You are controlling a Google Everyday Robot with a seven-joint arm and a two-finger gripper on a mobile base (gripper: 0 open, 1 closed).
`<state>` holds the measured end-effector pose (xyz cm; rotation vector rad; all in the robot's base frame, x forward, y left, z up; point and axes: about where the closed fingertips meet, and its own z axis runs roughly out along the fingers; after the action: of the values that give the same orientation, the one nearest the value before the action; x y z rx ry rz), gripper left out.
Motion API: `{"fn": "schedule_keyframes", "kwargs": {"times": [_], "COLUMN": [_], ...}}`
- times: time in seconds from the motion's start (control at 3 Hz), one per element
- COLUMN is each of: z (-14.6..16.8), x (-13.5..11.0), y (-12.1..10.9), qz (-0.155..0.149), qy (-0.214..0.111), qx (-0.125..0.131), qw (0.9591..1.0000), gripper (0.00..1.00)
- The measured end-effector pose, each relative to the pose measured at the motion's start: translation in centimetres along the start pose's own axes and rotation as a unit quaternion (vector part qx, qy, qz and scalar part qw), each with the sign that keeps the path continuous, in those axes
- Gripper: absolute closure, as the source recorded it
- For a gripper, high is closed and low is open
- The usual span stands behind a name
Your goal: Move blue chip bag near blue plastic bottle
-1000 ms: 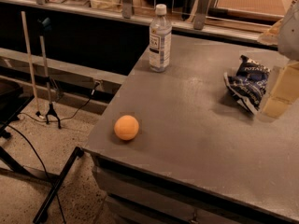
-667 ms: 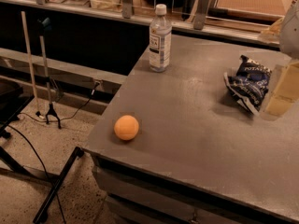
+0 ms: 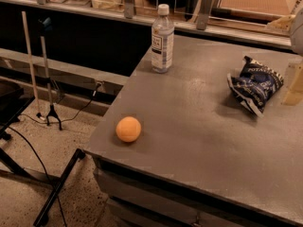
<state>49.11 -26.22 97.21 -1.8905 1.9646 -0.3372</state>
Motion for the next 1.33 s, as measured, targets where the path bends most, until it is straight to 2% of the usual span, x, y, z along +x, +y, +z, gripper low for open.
{"fn": "schedule_keyframes", "kwargs": {"times": [0.33,0.67,1.0,1.33], "z": [2.8,5.7,8.6,10.3], "x": [2.1,4.2,5.7,5.6], "y": [-2.8,-4.4,-4.6,-3.4], "qz": [-0.06,-0.099,-0.135,-0.162], "qy": [0.024,0.051,0.051,0.015], "qx": [0.036,0.044,0.029,0.007], "qw": [0.9973,0.9928,0.9891,0.9867], "gripper": [0.0,0.0,0.0,0.0]}}
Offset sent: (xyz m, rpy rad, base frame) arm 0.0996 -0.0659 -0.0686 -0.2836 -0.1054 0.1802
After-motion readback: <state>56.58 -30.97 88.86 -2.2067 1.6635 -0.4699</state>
